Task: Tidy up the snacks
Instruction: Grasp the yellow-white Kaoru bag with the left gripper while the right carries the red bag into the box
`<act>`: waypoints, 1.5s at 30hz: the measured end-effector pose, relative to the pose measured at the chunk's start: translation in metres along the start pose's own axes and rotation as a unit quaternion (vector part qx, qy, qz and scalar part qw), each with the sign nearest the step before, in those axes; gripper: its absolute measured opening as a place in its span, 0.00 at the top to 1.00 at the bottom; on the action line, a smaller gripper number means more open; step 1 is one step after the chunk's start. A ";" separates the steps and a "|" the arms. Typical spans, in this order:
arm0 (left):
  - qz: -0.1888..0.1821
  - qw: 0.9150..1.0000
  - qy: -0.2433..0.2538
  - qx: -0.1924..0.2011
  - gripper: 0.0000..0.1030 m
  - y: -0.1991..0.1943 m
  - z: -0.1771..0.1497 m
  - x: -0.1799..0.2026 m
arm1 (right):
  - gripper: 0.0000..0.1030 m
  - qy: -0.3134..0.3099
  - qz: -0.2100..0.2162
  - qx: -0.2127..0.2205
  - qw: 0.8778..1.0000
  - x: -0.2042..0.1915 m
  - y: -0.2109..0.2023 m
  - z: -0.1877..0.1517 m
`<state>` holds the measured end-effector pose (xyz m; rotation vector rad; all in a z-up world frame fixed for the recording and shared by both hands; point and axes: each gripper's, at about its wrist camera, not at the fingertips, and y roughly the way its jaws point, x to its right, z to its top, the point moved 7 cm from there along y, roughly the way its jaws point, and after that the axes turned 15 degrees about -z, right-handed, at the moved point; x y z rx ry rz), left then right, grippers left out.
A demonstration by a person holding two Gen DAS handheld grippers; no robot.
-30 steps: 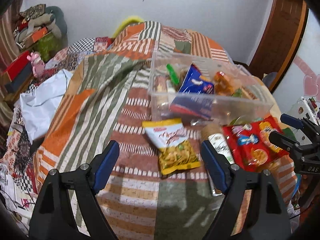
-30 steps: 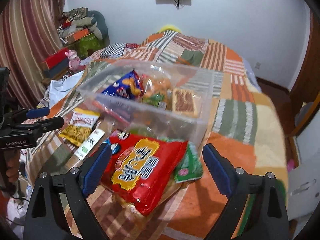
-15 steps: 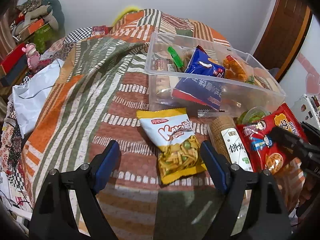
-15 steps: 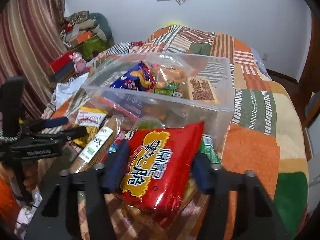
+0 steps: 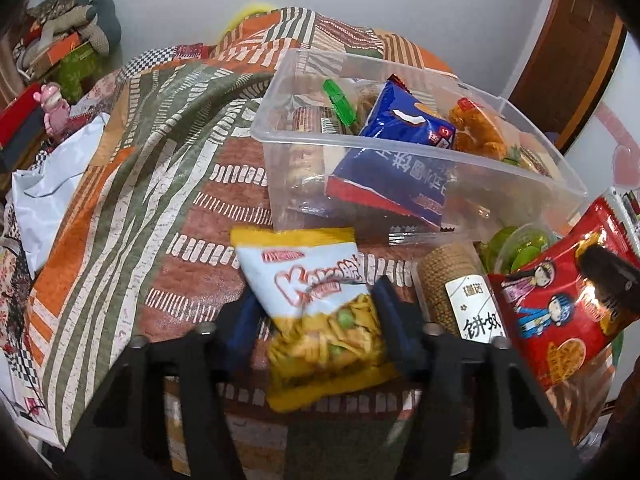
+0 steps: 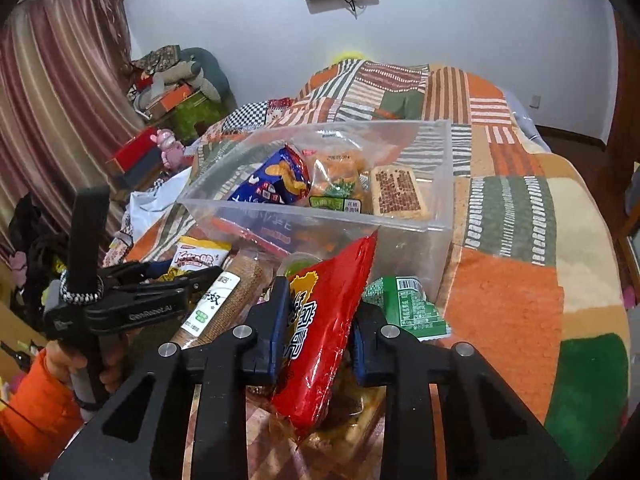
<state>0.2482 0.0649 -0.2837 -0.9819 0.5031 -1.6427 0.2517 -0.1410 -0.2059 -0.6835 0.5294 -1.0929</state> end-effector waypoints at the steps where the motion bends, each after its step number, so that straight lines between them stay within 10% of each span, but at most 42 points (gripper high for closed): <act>1: -0.002 1.000 0.000 0.001 0.54 -0.001 0.000 0.000 | 0.77 0.003 0.000 0.004 1.000 0.001 -0.002 0.002; 18: -0.002 0.998 0.046 0.049 0.62 -0.065 -0.006 0.029 | 0.90 0.017 0.010 0.063 0.998 0.007 -0.047 0.030; 45: -0.019 0.989 0.076 0.127 0.62 -0.090 0.085 0.054 | 0.90 0.034 -0.044 0.155 0.986 0.035 -0.050 0.121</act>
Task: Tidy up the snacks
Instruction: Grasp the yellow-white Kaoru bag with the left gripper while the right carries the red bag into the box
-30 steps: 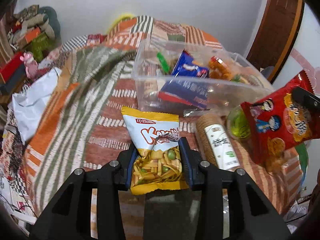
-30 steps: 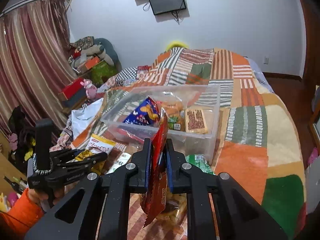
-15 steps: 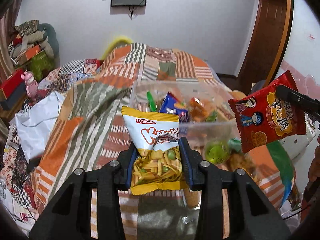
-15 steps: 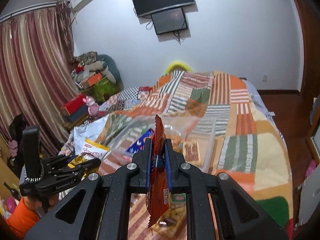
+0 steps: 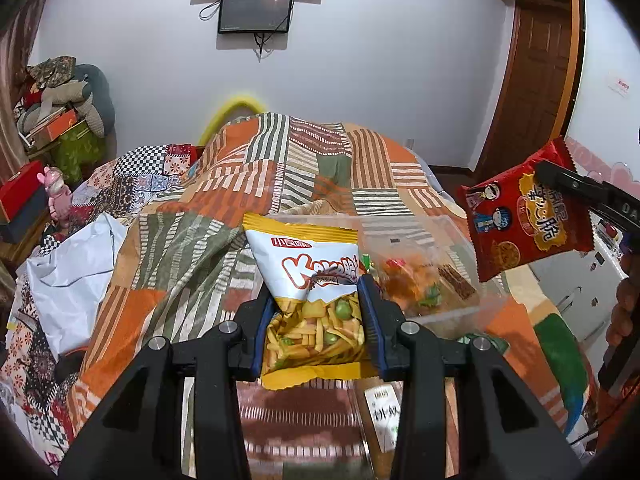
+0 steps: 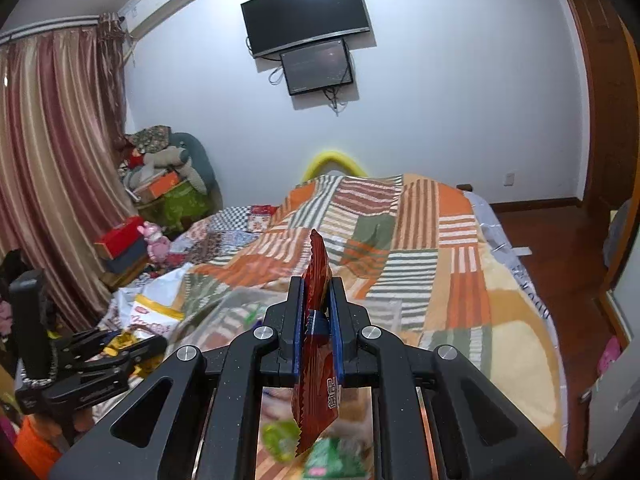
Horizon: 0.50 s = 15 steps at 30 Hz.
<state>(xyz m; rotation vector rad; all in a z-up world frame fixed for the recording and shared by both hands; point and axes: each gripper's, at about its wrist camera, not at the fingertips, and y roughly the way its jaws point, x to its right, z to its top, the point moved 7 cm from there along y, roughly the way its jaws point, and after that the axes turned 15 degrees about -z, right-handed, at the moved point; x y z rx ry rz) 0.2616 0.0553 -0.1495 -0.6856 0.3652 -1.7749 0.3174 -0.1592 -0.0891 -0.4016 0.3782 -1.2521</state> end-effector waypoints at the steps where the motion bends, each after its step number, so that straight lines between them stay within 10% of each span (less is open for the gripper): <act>1: 0.000 1.000 0.001 -0.002 0.62 0.003 0.001 -0.001 | 0.90 -0.002 -0.004 -0.001 1.000 0.001 0.005 0.001; 15: 0.006 0.999 -0.013 -0.045 0.62 0.070 0.002 -0.030 | 0.90 -0.072 -0.065 -0.020 0.995 0.000 0.066 -0.009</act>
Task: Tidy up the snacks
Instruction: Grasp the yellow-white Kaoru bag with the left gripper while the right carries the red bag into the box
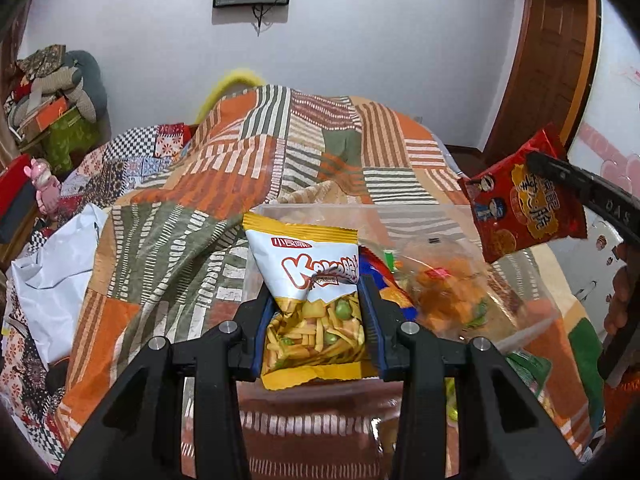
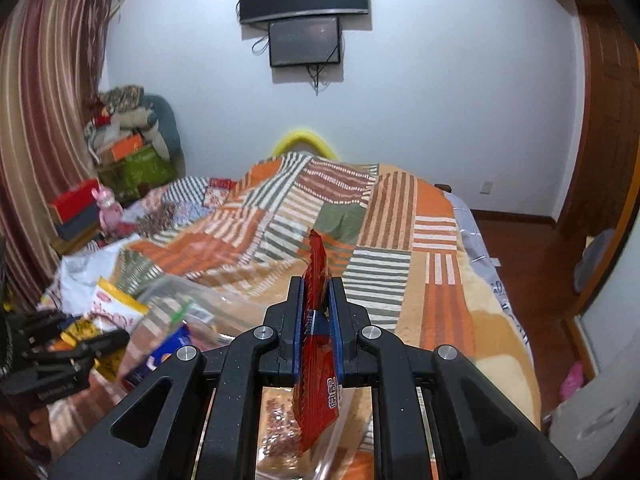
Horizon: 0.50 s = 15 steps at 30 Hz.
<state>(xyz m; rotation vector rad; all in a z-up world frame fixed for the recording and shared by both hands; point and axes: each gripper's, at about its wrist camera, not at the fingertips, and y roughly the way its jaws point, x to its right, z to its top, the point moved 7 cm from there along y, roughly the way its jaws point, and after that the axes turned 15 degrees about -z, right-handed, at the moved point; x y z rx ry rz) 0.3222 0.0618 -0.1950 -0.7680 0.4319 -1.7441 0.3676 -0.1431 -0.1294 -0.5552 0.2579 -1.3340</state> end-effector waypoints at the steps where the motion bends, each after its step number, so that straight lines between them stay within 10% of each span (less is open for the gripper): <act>1: 0.000 1.000 -0.003 -0.002 0.62 0.004 0.000 -0.003 | 0.90 -0.006 0.004 -0.006 1.000 -0.002 0.002 -0.003; 15: 0.004 1.000 -0.019 -0.025 0.61 0.032 -0.004 -0.017 | 0.89 -0.009 0.063 -0.067 0.996 -0.013 0.018 -0.032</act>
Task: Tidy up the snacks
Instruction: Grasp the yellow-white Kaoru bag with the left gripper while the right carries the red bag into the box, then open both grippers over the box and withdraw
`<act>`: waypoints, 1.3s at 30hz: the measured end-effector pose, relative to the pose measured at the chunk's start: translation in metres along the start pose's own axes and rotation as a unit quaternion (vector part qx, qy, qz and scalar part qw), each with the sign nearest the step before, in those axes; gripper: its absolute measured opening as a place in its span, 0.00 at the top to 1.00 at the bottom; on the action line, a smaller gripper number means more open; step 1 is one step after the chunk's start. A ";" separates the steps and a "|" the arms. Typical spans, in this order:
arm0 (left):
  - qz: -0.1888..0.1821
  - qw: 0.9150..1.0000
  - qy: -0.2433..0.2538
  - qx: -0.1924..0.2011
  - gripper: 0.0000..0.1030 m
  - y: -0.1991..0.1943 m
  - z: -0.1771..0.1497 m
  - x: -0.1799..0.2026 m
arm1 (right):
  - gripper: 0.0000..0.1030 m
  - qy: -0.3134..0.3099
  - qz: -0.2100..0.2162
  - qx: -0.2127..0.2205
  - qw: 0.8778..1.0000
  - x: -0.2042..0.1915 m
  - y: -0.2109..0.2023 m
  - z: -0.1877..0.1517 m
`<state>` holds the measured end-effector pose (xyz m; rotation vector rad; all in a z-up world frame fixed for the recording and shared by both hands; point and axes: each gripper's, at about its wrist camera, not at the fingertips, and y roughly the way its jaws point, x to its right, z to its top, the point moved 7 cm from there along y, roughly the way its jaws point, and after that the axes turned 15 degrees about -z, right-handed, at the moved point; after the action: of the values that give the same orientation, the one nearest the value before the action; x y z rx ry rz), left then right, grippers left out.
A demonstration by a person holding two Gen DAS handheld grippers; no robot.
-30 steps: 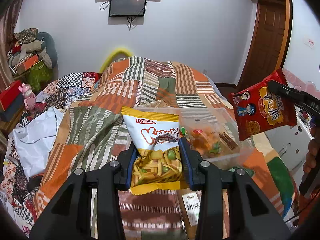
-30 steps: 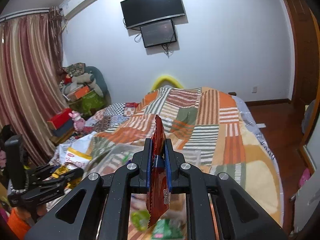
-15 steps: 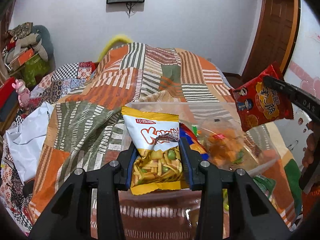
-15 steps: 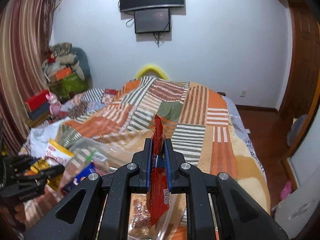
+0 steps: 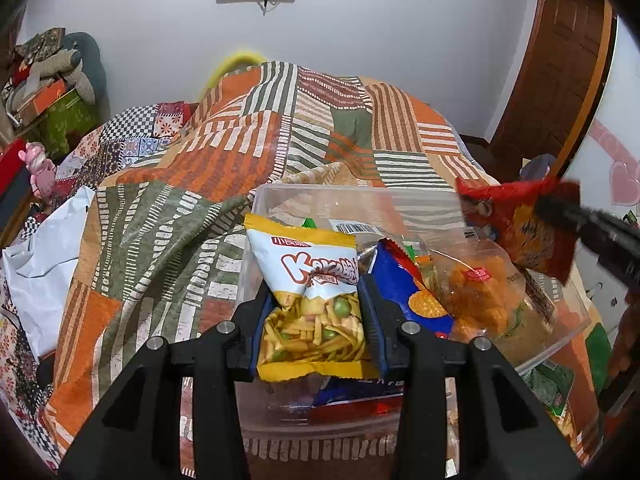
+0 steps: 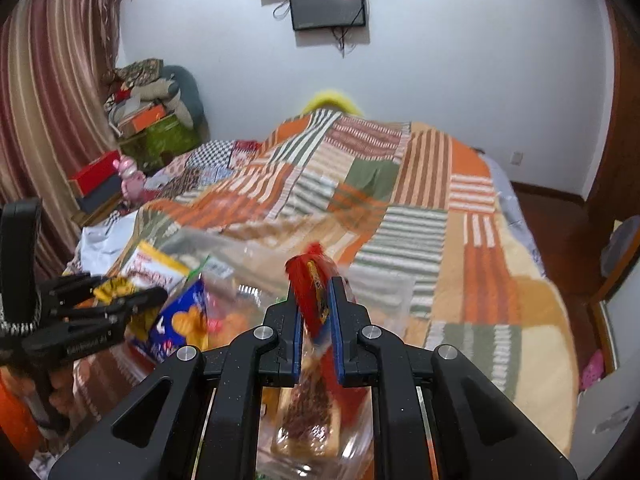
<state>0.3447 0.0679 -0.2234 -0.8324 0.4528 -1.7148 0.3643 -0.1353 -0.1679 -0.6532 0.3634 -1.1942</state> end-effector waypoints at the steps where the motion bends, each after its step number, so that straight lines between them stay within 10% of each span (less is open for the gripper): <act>1: 0.001 1.000 0.000 -0.002 0.60 0.000 0.000 0.000 | 0.89 0.002 0.004 -0.004 1.000 -0.001 0.001 -0.002; 8: 0.003 1.000 0.002 0.000 0.41 -0.008 -0.002 0.005 | 0.85 -0.010 0.002 -0.012 1.000 -0.008 0.000 -0.001; 15: 0.007 1.000 0.022 0.019 0.29 -0.034 0.002 0.020 | 0.46 0.010 0.010 -0.014 1.000 -0.004 -0.016 -0.003; 26: -0.007 0.999 0.031 0.041 0.22 -0.080 -0.011 0.050 | 0.22 0.037 -0.005 0.022 0.999 0.009 -0.064 -0.010; 39: -0.029 0.998 0.040 0.023 0.20 -0.104 -0.056 0.081 | 0.18 0.038 -0.011 0.022 0.999 0.009 -0.096 -0.045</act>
<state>0.2230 0.0166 -0.1674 -0.7511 0.4450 -1.8104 0.2701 -0.1773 -0.1398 -0.5759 0.3940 -1.2470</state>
